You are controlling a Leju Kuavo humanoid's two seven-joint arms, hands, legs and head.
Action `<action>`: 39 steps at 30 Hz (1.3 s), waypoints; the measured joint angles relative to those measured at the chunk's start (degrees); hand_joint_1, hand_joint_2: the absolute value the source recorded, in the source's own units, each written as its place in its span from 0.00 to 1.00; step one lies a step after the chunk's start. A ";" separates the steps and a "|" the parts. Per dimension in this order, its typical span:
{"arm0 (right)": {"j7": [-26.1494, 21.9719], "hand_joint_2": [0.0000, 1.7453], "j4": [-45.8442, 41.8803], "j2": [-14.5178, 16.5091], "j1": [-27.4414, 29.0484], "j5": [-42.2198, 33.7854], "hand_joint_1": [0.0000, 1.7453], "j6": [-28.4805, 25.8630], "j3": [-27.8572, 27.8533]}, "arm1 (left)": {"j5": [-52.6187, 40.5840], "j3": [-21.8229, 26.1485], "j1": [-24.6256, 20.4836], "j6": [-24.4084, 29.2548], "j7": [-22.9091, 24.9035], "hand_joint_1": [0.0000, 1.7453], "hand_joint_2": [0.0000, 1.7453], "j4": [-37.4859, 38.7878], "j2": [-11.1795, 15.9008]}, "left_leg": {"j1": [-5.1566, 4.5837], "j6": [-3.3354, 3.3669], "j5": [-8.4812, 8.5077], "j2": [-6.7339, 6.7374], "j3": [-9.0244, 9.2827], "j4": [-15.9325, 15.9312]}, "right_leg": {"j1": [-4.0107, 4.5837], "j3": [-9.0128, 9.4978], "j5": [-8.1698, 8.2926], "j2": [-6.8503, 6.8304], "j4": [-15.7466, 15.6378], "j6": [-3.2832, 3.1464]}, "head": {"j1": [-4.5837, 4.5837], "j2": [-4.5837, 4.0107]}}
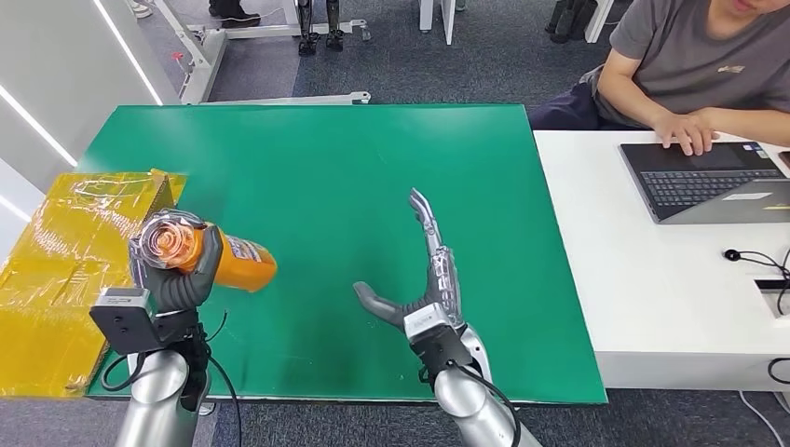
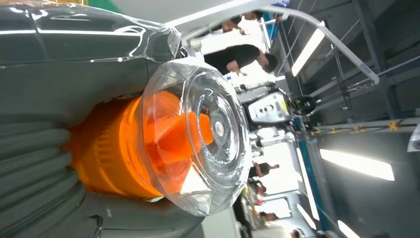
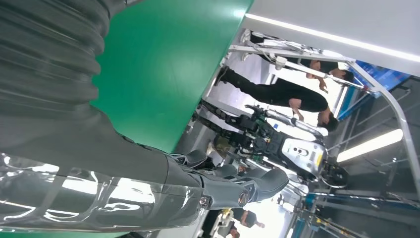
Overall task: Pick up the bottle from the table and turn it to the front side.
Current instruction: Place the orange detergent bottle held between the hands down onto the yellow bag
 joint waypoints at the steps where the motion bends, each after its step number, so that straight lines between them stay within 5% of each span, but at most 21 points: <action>1: -0.34 1.00 -0.81 -0.13 0.74 0.11 0.00 -0.19 -0.25 | -0.85 0.01 0.05 0.89 0.13 1.00 1.00 0.01 1.08 | 0.00 0.00 0.00 0.00 0.00 0.00 | 0.00 0.00 0.00 0.01 0.00 0.00 | 0.00 0.00; 9: -1.94 1.00 -5.44 -1.92 5.64 -1.08 0.00 -1.02 -1.11 | -19.41 0.58 0.89 12.60 4.08 1.00 1.00 0.04 13.20 | 0.06 -0.05 -0.02 0.03 0.02 -0.04 | 0.02 -0.04 -0.07 0.03 0.04 -0.07 | -0.01 0.00; 13: -2.42 1.00 -6.99 -2.29 6.88 -1.90 0.00 -1.60 -1.25 | -36.67 0.56 0.81 8.01 14.18 1.00 1.00 0.89 18.84 | 0.05 -0.05 -0.02 0.06 0.03 -0.05 | 0.02 -0.04 -0.07 0.07 0.05 -0.09 | -0.01 0.00; 16: -2.48 1.00 -7.79 -2.53 7.54 -1.90 0.00 -1.75 -1.29 | -40.71 0.54 0.83 5.82 16.95 1.00 1.00 2.15 21.53 | 0.04 -0.06 -0.01 0.07 0.04 -0.05 | 0.03 -0.03 -0.06 0.08 0.05 -0.09 | 0.01 0.00; 26: -3.29 1.00 -8.29 -2.76 8.52 -1.78 0.00 -0.30 -1.42 | -54.14 -0.84 0.10 0.94 21.51 1.00 1.00 8.20 25.99 | 0.02 -0.06 -0.01 0.04 0.04 -0.04 | 0.02 -0.04 -0.07 0.04 0.01 -0.08 | 0.01 0.00; 39: -4.21 1.00 -7.87 -2.76 8.58 -2.00 0.00 1.12 -1.49 | -74.00 -14.22 -13.88 2.94 19.85 1.00 1.00 38.60 28.50 | 0.04 -0.11 0.03 0.08 0.07 -0.04 | 0.02 -0.04 -0.01 0.08 0.06 -0.12 | 0.01 0.00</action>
